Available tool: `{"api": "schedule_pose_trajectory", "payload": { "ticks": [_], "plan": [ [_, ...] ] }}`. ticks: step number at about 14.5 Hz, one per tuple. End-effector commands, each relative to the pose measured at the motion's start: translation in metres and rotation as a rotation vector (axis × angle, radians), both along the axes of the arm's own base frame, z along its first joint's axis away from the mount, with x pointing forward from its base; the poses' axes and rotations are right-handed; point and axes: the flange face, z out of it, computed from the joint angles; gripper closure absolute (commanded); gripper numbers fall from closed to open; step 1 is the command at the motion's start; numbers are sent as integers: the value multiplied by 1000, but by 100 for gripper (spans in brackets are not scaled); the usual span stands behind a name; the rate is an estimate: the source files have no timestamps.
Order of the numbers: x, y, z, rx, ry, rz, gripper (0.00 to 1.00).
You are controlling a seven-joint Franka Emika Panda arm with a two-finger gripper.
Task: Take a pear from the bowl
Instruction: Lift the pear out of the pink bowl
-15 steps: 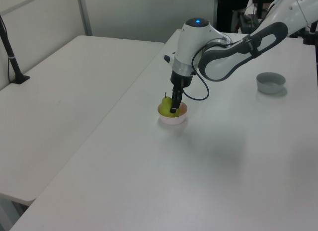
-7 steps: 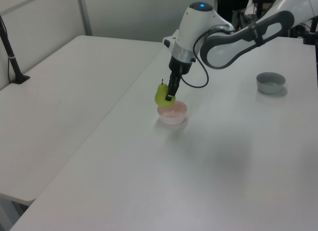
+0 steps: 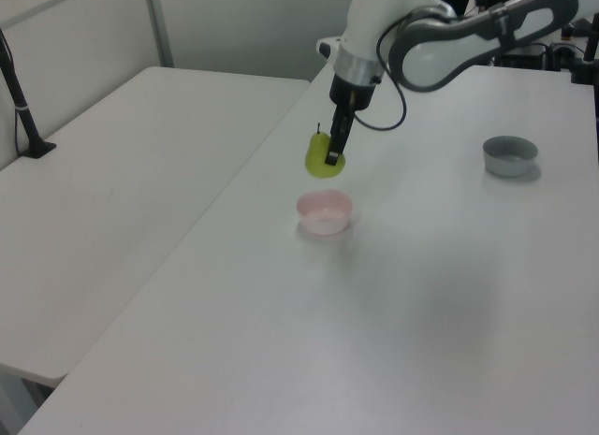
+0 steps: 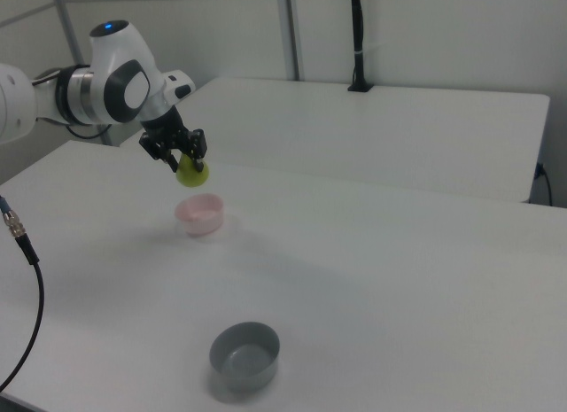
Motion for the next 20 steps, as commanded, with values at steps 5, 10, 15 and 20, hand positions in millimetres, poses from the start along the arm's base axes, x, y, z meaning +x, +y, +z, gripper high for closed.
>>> {"api": "schedule_pose_trajectory", "payload": {
  "ticks": [5, 10, 15, 20],
  "plan": [
    [-43, -48, 70, 3, 125, -76, 100],
    [-71, -75, 113, -2, 194, -113, 100],
    [-93, -114, 138, -10, 231, -103, 100],
    [-108, -169, 147, -22, 254, -49, 100]
  ]
}}
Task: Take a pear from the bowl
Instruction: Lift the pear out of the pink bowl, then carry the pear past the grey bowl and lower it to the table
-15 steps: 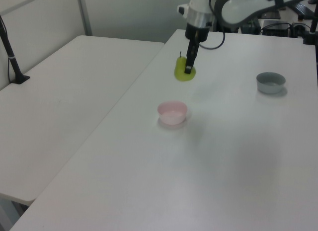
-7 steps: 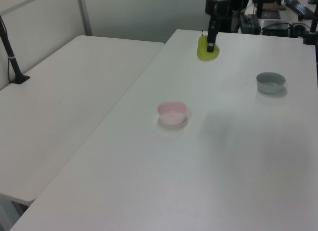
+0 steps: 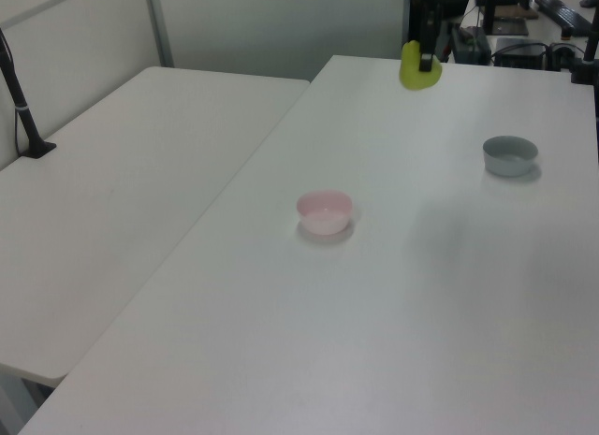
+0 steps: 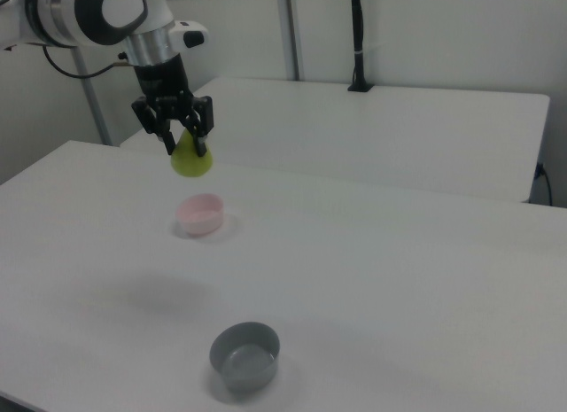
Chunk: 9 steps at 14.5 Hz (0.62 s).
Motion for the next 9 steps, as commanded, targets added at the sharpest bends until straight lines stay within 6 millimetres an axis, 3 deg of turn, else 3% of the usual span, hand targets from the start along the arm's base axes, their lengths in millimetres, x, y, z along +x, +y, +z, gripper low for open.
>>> {"api": "schedule_pose_trajectory", "payload": {
  "ticks": [1, 6, 7, 9],
  "plan": [
    [-16, -39, 2, 9, 20, 47, 100],
    [-22, -109, -16, 3, 26, 92, 100],
    [-22, -125, -26, -1, 5, 66, 100],
    [-17, -139, -48, -15, -40, 48, 100]
  ]
}}
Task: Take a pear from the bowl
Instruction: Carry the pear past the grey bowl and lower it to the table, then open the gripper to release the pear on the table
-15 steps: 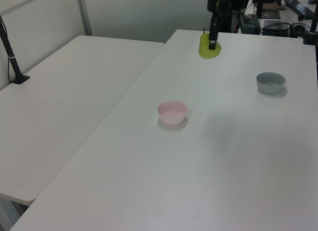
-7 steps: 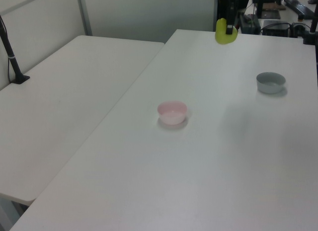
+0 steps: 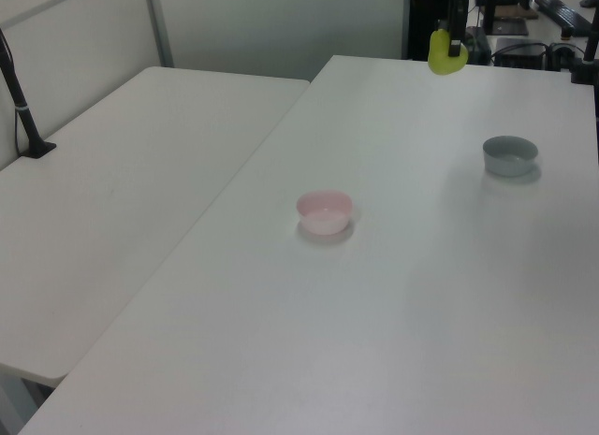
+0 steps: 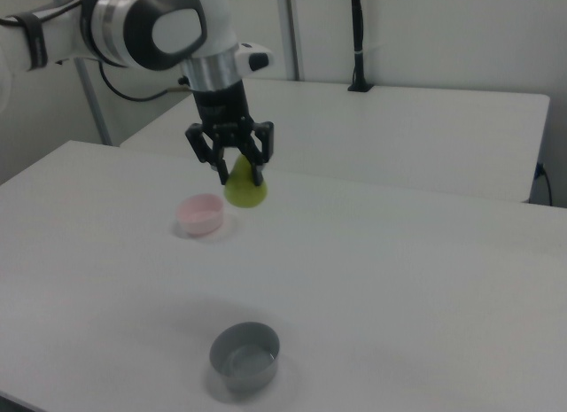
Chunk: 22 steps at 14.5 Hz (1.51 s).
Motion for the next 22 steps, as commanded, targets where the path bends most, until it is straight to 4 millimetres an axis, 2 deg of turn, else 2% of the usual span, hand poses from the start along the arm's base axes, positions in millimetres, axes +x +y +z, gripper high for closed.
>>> {"api": "schedule_pose_trajectory", "payload": {
  "ticks": [1, 3, 6, 11, 14, 22],
  "plan": [
    [-3, -22, -31, -8, -83, -12, 100],
    [-2, -33, -49, -15, -105, -27, 100],
    [-2, -62, -80, -33, -149, -72, 100],
    [10, -84, -131, -53, -180, -106, 100],
    [15, -106, -156, -4, -218, -186, 100],
    [30, -122, -220, -24, -228, -224, 100]
  ]
}}
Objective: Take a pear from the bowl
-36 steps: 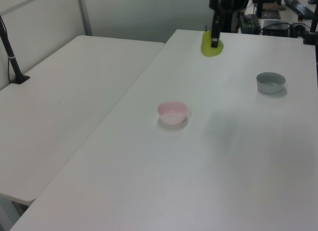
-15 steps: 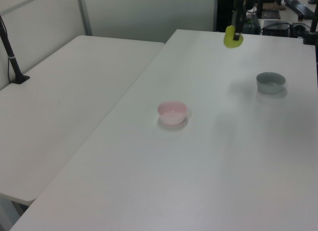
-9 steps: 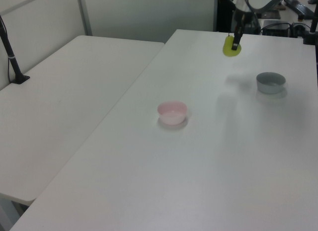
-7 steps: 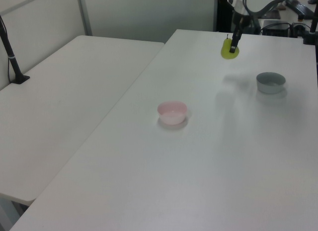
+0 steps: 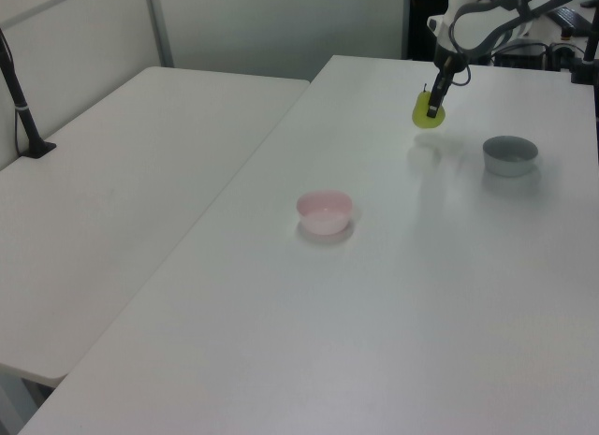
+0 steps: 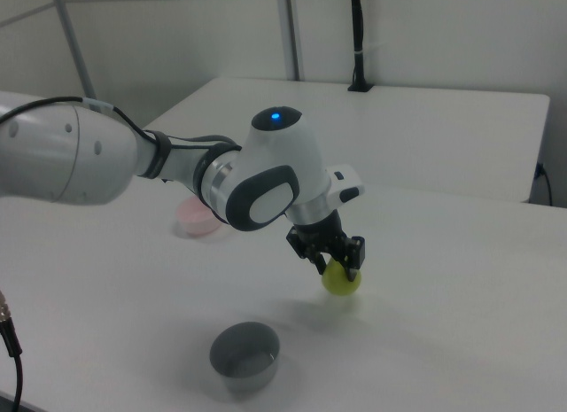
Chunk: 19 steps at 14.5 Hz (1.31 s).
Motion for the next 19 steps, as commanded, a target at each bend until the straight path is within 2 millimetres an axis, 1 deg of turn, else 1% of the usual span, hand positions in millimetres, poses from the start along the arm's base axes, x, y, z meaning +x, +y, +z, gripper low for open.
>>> {"api": "schedule_pose_trajectory", "payload": {
  "ticks": [1, 4, 5, 6, 7, 8, 10, 11, 13, 15, 16, 19],
  "plan": [
    [4, -5, -19, -4, -21, -8, 100],
    [5, -5, -28, -5, -14, -8, 100],
    [5, -5, -29, -4, -13, -11, 98],
    [5, -5, -29, -3, -14, -14, 87],
    [5, -5, -29, -1, -13, -15, 72],
    [5, -5, -29, 0, -11, -18, 43],
    [4, -6, -27, 4, -10, -23, 9],
    [4, -5, -24, 5, -13, -23, 0],
    [2, -5, -18, 10, -9, -24, 0],
    [-4, -1, 2, 35, 16, -23, 0],
    [-6, 3, 15, 48, 33, -14, 0],
    [-14, 13, 70, 97, 108, 8, 0]
  ]
}}
